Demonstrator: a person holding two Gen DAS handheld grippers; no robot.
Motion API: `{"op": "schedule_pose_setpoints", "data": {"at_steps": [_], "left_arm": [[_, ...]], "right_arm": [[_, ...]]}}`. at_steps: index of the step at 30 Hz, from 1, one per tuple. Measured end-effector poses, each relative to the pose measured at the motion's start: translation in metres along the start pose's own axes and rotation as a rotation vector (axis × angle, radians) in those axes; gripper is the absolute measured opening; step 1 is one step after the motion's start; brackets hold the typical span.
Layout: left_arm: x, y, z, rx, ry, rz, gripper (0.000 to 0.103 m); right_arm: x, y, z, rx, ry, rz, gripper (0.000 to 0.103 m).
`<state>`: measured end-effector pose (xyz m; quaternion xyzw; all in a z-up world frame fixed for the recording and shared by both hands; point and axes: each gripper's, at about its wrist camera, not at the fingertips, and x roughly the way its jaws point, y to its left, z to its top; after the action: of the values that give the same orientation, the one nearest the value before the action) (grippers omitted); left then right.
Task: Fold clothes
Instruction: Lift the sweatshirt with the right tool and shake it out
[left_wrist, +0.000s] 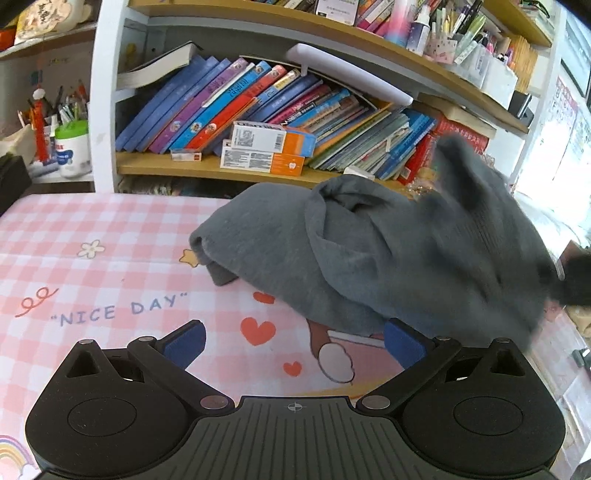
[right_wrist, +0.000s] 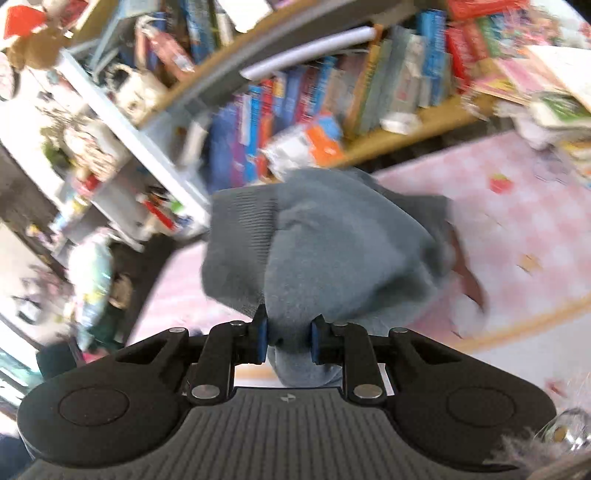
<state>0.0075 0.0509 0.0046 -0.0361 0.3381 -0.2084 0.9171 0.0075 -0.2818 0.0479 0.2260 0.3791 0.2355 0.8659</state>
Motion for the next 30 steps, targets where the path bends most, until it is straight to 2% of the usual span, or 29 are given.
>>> {"op": "schedule_pose_setpoints", "data": {"at_steps": [6,8,10,13,16,20,22,25,27,30], "left_arm": [[-0.023,0.034,-0.01,-0.045,0.001,0.049,0.103],[-0.028,0.049,-0.014,-0.09,0.026,0.061,0.103],[-0.035,0.061,-0.016,-0.139,0.026,0.074,0.103],[-0.047,0.072,-0.015,-0.166,-0.012,0.096,0.103],[-0.056,0.082,-0.012,-0.196,-0.06,0.119,0.103],[-0.063,0.095,-0.008,-0.242,-0.104,0.138,0.103],[-0.066,0.099,-0.007,-0.242,-0.121,0.153,0.103],[-0.073,0.108,-0.009,-0.237,-0.117,0.139,0.103],[-0.075,0.115,-0.014,-0.241,-0.096,0.133,0.103],[-0.074,0.127,-0.027,-0.273,-0.015,0.108,0.103]], "right_arm": [[0.069,0.049,0.016,-0.029,0.173,0.063,0.019],[0.09,0.082,0.017,-0.066,0.212,0.128,0.019],[0.099,0.125,0.025,-0.123,0.203,0.234,0.019],[0.09,0.187,0.049,-0.196,0.105,0.417,0.019],[0.058,0.224,0.081,-0.188,-0.051,0.576,0.019],[-0.004,0.222,0.115,-0.131,-0.312,0.67,0.019],[-0.03,0.198,0.122,-0.081,-0.403,0.614,0.019],[-0.053,0.143,0.117,0.025,-0.445,0.482,0.019],[-0.06,0.098,0.103,0.088,-0.429,0.356,0.019],[-0.054,0.015,0.064,0.24,-0.327,0.079,0.019]]}}
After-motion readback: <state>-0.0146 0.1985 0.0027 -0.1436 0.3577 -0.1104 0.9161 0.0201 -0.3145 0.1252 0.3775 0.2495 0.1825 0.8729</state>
